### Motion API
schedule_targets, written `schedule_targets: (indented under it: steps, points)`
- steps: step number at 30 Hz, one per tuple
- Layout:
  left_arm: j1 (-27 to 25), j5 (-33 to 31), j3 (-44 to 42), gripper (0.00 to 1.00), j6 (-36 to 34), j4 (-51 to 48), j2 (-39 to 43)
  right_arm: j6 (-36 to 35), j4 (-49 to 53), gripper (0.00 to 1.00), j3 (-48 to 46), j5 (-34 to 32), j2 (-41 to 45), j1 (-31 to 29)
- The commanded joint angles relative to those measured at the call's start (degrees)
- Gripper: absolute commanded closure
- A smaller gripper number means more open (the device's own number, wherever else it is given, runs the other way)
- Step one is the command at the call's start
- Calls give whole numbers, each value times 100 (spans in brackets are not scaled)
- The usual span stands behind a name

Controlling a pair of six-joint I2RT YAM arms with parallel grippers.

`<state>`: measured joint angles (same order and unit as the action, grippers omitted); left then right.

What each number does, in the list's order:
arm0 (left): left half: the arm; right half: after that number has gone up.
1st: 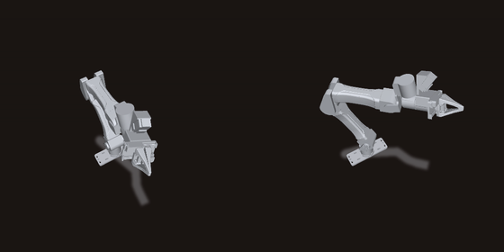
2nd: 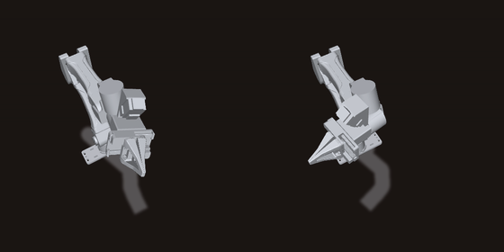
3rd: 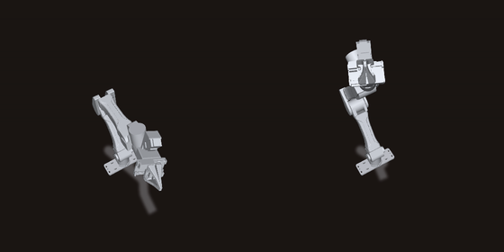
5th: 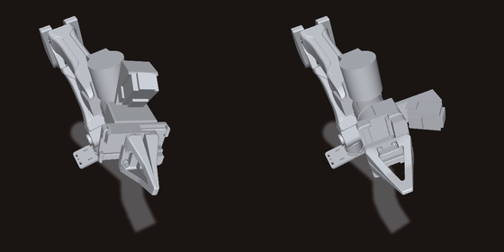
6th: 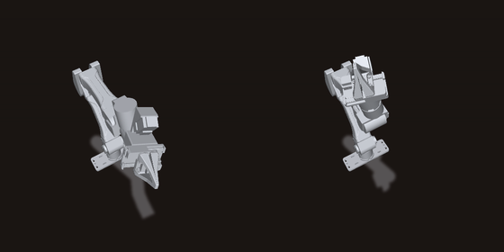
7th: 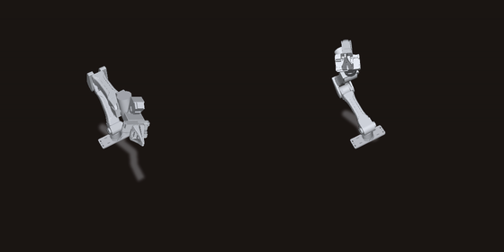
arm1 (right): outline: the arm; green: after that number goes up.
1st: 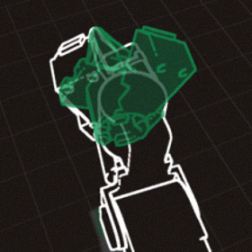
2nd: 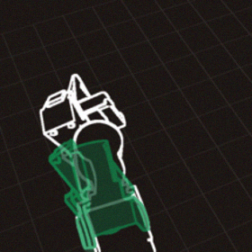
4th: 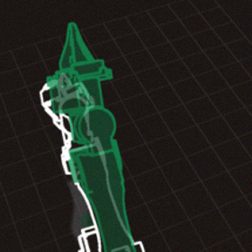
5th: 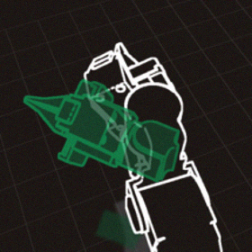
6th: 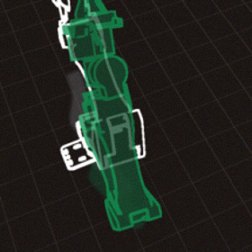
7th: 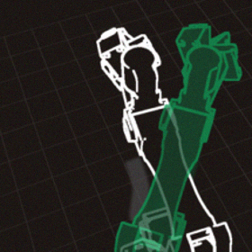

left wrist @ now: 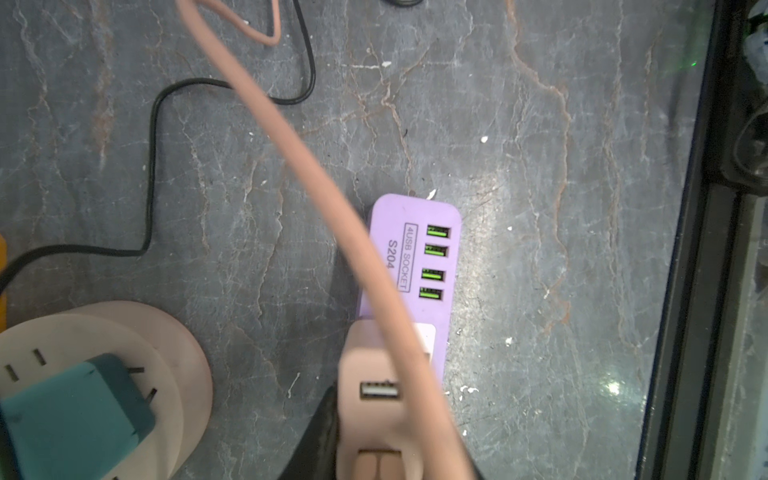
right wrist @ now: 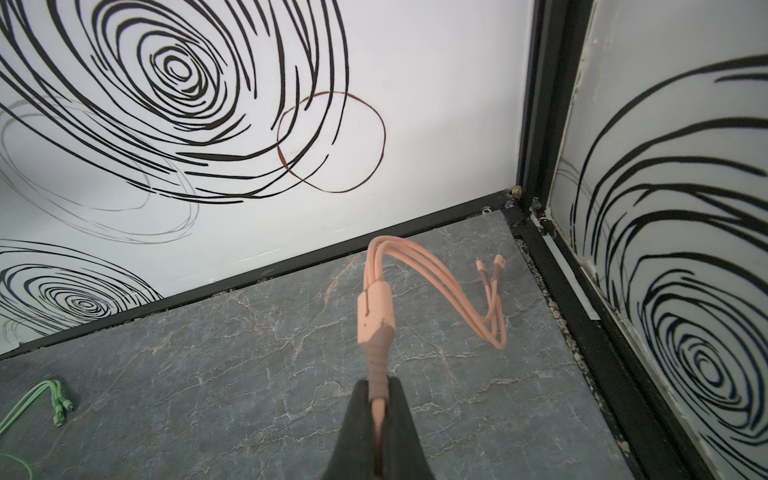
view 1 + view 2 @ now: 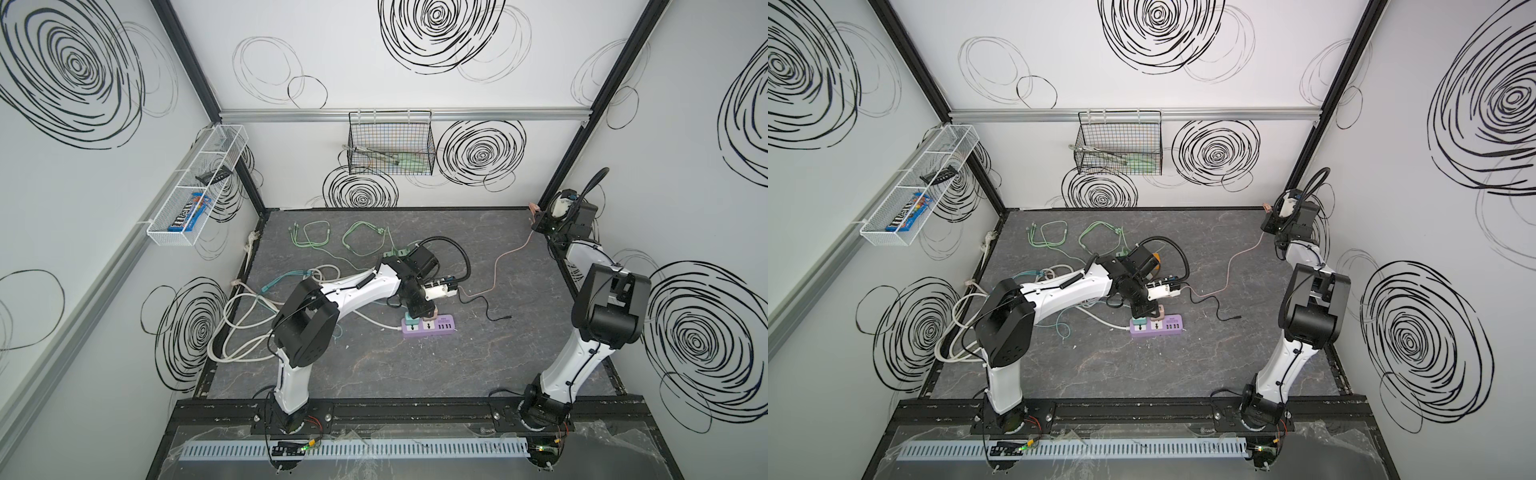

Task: Insert the plug
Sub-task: 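Lower the pink charger into the purple strip's socket with the left gripper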

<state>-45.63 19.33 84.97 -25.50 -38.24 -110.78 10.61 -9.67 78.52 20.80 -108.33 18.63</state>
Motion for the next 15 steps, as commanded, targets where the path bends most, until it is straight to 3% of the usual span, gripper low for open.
schedule_targets:
  steps: [1,7,15]
  points:
    - [-12,-122,-2,100,-149,-170,-167,-45,27,100,-26,69,174,-35]
    - [-80,-591,26,100,-183,-526,-237,-47,36,100,-29,73,159,-35]
    - [-134,-763,123,100,-133,-784,-224,-54,49,100,-30,62,139,-31]
